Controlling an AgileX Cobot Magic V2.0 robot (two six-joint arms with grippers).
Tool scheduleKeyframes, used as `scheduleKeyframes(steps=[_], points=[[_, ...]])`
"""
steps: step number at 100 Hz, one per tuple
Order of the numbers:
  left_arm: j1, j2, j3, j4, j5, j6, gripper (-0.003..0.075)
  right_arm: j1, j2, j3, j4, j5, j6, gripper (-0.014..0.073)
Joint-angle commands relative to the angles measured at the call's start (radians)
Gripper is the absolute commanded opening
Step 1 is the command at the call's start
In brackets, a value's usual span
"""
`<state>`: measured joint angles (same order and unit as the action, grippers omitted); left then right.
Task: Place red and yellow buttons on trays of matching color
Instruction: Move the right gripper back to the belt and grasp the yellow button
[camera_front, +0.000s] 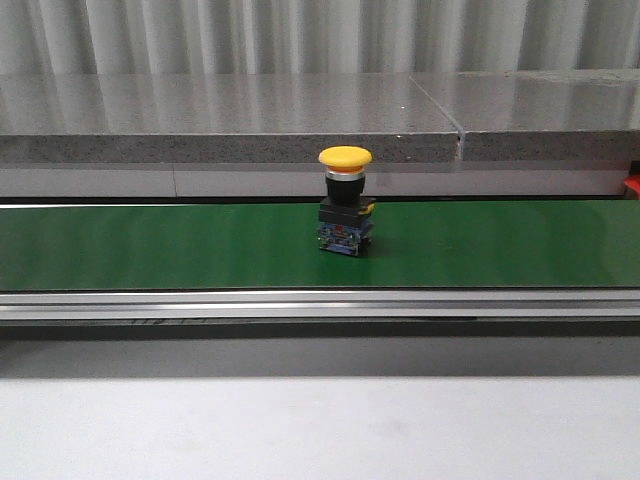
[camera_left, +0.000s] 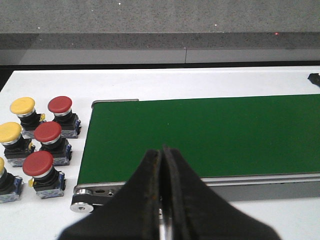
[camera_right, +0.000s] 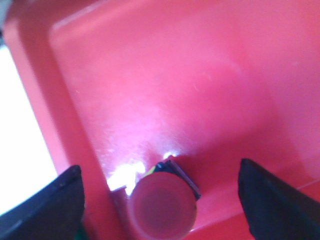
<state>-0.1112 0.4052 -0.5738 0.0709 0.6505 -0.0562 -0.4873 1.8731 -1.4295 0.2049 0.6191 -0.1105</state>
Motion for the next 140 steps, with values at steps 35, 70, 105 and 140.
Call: scheduleKeyframes(steps=[35,70,105,140], points=[[-0.005,0.007,-0.026,0.0,-0.074,-0.01,-0.0021,0.084,-0.32,-0.03,0.041,0.126,-0.017,0.0623],[-0.005,0.007,-0.026,0.0,-0.074,-0.01,-0.0021,0.274,-0.462,0.043,0.041,0.304,-0.029,0.0623],[-0.005,0.007,-0.026,0.0,-0.074,-0.01,-0.0021,0.44,-0.536,0.237,0.041,0.345,-0.205,0.0623],[-0.005,0.007,-0.026,0.0,-0.074,-0.01,-0.0021,0.558,-0.494,0.249,0.062,0.387,-0.285,0.0623]])
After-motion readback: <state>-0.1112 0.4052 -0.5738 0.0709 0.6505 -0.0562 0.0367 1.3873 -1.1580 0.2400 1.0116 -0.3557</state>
